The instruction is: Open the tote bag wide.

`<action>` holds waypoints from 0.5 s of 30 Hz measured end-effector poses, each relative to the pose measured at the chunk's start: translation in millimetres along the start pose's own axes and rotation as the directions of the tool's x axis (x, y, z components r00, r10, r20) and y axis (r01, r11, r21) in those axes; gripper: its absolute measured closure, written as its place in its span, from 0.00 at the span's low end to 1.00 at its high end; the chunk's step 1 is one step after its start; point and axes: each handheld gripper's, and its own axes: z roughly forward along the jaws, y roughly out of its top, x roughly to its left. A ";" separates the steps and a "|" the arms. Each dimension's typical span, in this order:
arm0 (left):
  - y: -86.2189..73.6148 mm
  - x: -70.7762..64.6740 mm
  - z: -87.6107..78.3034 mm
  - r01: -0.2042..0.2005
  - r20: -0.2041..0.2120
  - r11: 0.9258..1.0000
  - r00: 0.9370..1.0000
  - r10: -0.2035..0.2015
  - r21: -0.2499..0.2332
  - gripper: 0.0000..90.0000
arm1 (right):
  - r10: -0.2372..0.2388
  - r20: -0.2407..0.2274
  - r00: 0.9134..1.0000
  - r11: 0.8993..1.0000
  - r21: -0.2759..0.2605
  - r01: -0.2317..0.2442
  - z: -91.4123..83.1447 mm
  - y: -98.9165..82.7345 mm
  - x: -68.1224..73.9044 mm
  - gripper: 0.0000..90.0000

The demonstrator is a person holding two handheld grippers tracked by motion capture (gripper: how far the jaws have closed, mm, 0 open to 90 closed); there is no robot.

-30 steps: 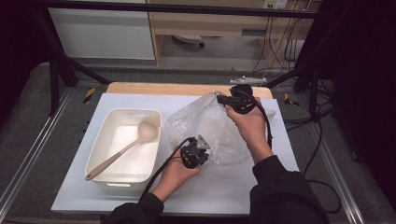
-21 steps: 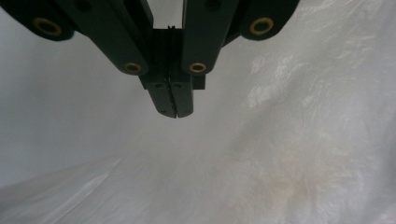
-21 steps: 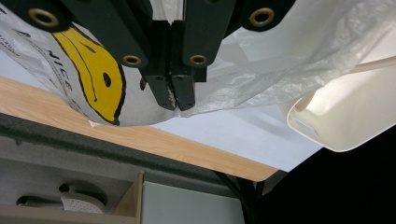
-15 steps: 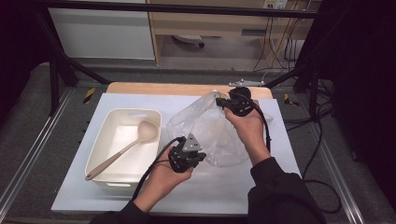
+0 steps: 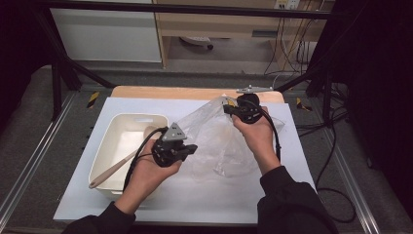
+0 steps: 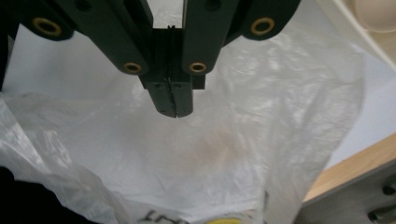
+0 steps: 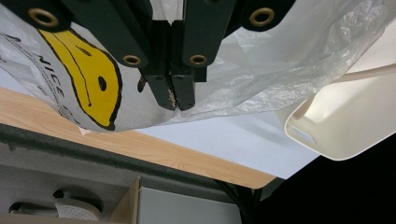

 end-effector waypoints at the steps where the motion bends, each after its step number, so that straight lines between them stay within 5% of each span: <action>1: 0.7 3.2 -2.7 0.012 0.004 1.000 1.000 -0.012 -0.009 1.00 | -0.002 0.000 1.000 1.000 0.002 0.002 0.3 -0.2 0.4 1.00; 9: 1.1 11.5 -14.1 0.006 -0.104 0.999 0.994 -0.011 -0.048 0.71 | -0.013 -0.004 1.000 1.000 0.016 0.013 1.9 0.2 2.3 1.00; 15: -4.8 22.7 -23.0 0.065 -0.186 0.995 0.980 -0.077 -0.070 0.34 | -0.008 -0.007 1.000 1.000 0.015 0.008 1.5 -0.3 -1.1 1.00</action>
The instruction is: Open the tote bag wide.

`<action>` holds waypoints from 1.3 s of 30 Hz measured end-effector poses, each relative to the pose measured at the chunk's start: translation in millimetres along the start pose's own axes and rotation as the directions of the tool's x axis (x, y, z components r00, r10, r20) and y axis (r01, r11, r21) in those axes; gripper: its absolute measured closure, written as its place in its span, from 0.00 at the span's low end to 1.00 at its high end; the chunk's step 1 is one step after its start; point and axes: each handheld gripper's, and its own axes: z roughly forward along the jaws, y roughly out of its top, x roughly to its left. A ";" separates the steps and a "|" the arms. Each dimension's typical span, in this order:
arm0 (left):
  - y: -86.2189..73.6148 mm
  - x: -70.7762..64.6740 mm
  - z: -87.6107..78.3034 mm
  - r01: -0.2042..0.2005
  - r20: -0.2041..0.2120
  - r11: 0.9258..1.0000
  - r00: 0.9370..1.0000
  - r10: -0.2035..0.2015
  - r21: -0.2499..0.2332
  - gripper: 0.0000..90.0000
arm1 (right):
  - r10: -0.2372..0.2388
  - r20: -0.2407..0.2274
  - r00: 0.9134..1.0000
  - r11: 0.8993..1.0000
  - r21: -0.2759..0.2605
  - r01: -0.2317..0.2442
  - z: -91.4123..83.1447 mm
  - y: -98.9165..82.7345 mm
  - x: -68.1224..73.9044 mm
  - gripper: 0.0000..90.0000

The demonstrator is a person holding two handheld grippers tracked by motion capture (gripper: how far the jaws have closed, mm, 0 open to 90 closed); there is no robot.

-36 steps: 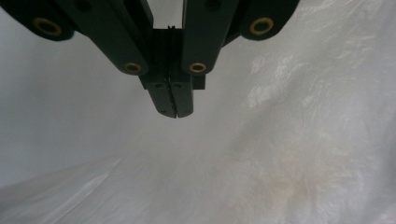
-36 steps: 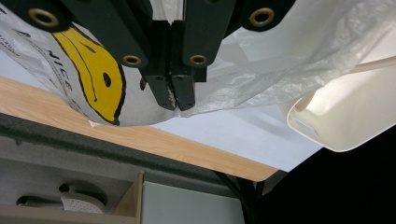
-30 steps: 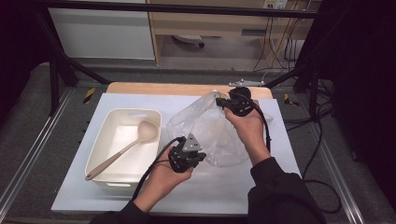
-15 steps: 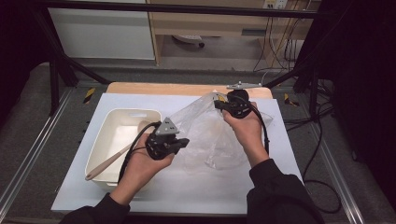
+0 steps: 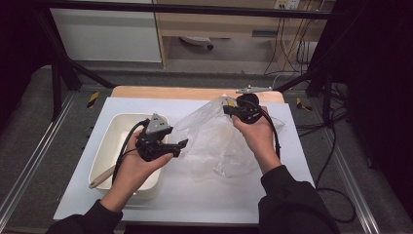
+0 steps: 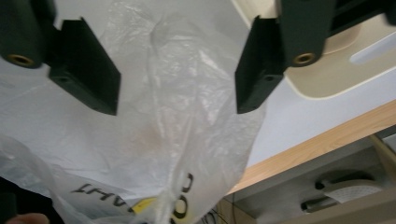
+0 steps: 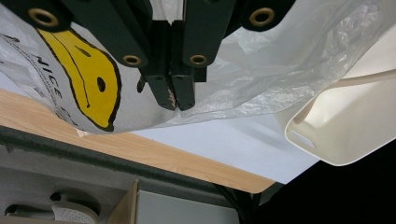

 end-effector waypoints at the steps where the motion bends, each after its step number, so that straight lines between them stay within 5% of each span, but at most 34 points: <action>1: -1.2 2.6 -1.1 0.022 -0.010 1.000 1.000 -0.022 -0.010 0.28 | 0.002 0.000 1.000 1.000 -0.001 -0.002 0.0 -0.1 -0.4 1.00; 6: -5.7 17.2 -10.3 0.070 -0.033 0.997 0.997 -0.071 -0.026 0.15 | 0.002 -0.002 1.000 1.000 -0.001 -0.002 0.0 -0.6 0.0 1.00; 10: -7.8 25.5 -19.5 0.062 -0.041 0.997 0.997 -0.064 -0.049 0.09 | -0.001 -0.005 1.000 1.000 -0.003 0.001 -0.1 -0.7 1.1 1.00; 13: -8.7 30.8 -26.6 0.063 -0.079 0.996 0.995 -0.068 -0.061 0.08 | -0.002 -0.008 1.000 1.000 -0.001 0.002 0.4 -1.1 0.9 1.00; 33: -25.0 66.6 -59.7 0.118 -0.134 0.991 0.983 -0.125 -0.059 0.08 | -0.007 -0.018 1.000 1.000 0.005 0.008 0.9 -6.5 0.8 1.00; 39: -31.7 78.8 -70.7 0.139 -0.162 0.988 0.976 -0.149 -0.072 0.08 | -0.010 -0.021 1.000 1.000 0.010 0.010 1.8 -7.7 1.4 1.00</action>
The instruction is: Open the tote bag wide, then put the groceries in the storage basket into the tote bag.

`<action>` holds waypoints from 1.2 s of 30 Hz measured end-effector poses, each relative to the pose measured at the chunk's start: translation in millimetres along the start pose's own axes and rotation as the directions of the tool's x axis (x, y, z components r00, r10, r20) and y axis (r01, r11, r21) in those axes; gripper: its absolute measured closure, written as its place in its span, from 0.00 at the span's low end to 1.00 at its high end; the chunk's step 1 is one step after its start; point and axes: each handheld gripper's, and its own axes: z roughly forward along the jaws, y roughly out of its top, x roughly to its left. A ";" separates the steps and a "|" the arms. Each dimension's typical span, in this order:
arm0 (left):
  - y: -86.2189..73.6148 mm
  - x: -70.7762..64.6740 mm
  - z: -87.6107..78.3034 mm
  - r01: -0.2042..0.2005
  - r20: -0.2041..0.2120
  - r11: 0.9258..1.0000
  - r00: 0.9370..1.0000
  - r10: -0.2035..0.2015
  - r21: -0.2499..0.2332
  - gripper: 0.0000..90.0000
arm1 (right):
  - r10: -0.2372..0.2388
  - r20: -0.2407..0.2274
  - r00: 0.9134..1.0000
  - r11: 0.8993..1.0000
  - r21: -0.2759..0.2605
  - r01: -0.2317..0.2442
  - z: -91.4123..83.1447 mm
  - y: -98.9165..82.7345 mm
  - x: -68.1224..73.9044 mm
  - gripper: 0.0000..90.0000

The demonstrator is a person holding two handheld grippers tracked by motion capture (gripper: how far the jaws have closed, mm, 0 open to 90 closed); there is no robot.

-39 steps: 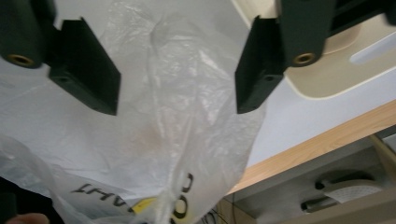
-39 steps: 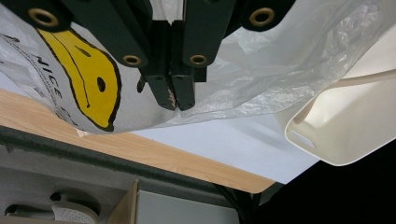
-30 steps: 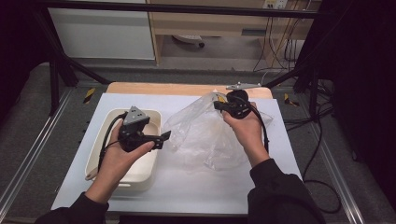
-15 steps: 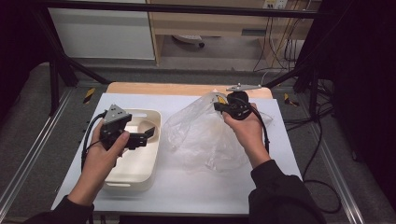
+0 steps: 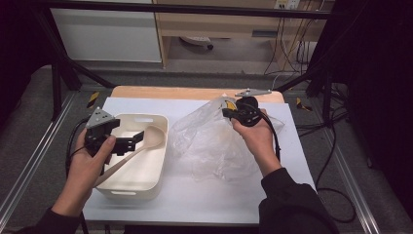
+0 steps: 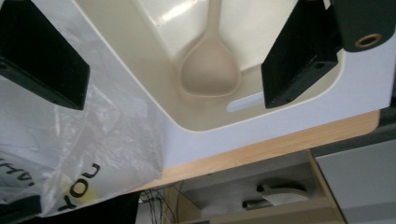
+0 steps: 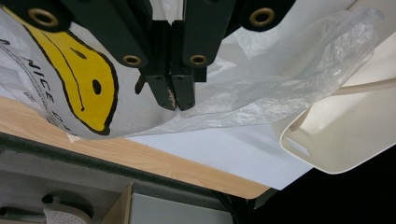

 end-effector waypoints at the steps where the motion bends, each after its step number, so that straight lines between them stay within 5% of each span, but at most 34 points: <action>1: -2.0 4.4 -1.7 0.006 -0.011 1.000 1.000 -0.006 -0.001 0.08 | -0.002 0.001 1.000 1.000 -0.001 0.002 0.2 -0.3 -0.1 1.00; 10: -15.6 21.2 -13.8 0.027 -0.016 0.999 1.000 -0.027 0.021 0.08 | -0.009 -0.005 1.000 1.000 0.008 0.009 0.7 -3.9 0.9 1.00; 18: -27.8 35.1 -22.4 0.063 -0.039 0.998 0.997 -0.064 -0.020 0.08 | 0.008 -0.014 1.000 1.000 0.009 -0.008 -2.2 -8.5 -2.5 1.00; 36: -59.2 43.8 -28.6 0.061 0.003 0.996 0.998 -0.061 0.066 0.08 | 0.006 -0.014 1.000 1.000 0.027 -0.006 2.1 -12.1 -1.1 1.00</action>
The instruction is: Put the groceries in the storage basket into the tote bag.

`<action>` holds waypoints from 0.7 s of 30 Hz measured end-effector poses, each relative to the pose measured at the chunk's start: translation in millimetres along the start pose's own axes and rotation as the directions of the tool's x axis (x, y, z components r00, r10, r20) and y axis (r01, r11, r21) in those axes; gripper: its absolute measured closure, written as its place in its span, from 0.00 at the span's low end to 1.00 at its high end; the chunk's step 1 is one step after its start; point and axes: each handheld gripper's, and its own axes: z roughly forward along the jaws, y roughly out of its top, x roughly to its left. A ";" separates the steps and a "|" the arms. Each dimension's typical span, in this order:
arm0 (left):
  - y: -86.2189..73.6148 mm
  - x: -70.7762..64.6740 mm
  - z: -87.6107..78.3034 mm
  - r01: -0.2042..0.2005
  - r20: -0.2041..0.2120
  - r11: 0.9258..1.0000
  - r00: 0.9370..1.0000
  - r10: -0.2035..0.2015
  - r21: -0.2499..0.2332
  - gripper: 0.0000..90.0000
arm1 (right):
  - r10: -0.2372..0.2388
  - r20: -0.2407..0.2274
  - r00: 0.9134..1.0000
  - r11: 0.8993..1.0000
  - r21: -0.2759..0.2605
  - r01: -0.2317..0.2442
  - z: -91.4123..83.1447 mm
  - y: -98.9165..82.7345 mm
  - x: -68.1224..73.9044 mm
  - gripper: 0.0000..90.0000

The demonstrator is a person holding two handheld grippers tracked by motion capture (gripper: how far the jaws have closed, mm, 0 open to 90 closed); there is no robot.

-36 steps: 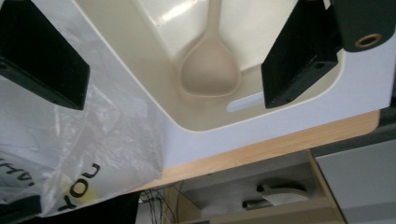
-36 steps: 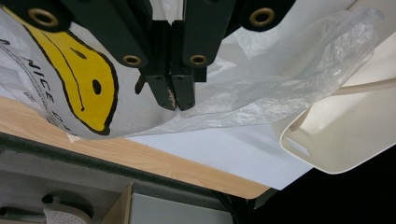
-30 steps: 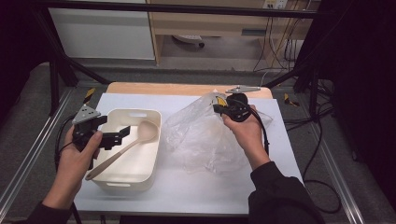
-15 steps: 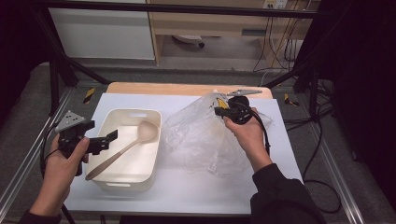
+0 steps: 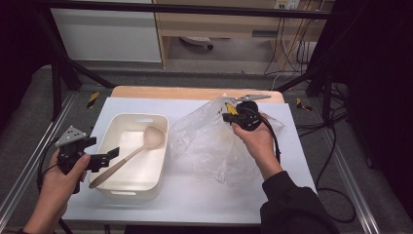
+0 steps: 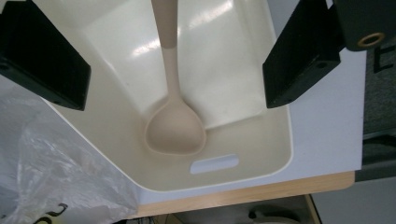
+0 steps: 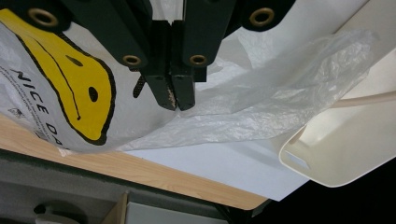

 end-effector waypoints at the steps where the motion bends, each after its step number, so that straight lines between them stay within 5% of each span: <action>1: -0.9 -0.7 -0.9 -0.006 -0.001 1.000 1.000 0.006 0.004 0.08 | 0.001 0.001 1.000 1.000 0.003 -0.001 0.2 -0.4 -0.2 1.00; 21: -13.6 -3.2 9.4 -0.010 0.032 0.999 0.999 0.009 0.046 0.08 | 0.001 -0.010 1.000 1.000 0.014 -0.001 3.3 -9.5 1.6 1.00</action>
